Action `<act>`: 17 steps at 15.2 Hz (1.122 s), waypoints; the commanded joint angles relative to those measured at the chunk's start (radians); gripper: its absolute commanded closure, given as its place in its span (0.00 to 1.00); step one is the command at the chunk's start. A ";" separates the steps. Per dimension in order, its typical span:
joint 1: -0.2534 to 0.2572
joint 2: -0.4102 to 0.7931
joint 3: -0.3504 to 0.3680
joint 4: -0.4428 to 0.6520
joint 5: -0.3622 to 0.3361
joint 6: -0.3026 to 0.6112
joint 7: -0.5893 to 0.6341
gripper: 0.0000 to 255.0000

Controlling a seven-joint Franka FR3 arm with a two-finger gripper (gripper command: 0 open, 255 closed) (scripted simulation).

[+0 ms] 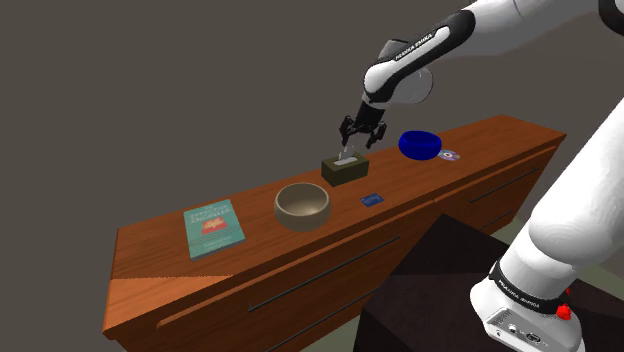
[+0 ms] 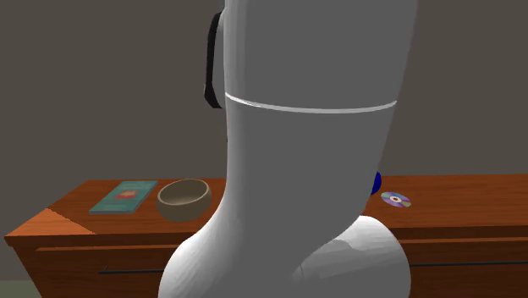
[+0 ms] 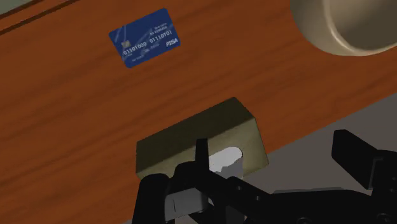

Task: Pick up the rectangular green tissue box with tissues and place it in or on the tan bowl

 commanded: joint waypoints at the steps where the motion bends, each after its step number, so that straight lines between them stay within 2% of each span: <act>1: -0.002 0.076 -0.008 0.031 0.060 0.066 -0.009 0.00; 7: -0.044 0.291 -0.001 0.172 0.271 0.186 -0.073 0.00; 8: -0.051 0.309 0.004 0.186 0.288 0.194 -0.079 0.00; 17: -0.059 0.412 0.034 0.231 0.336 0.253 -0.115 0.00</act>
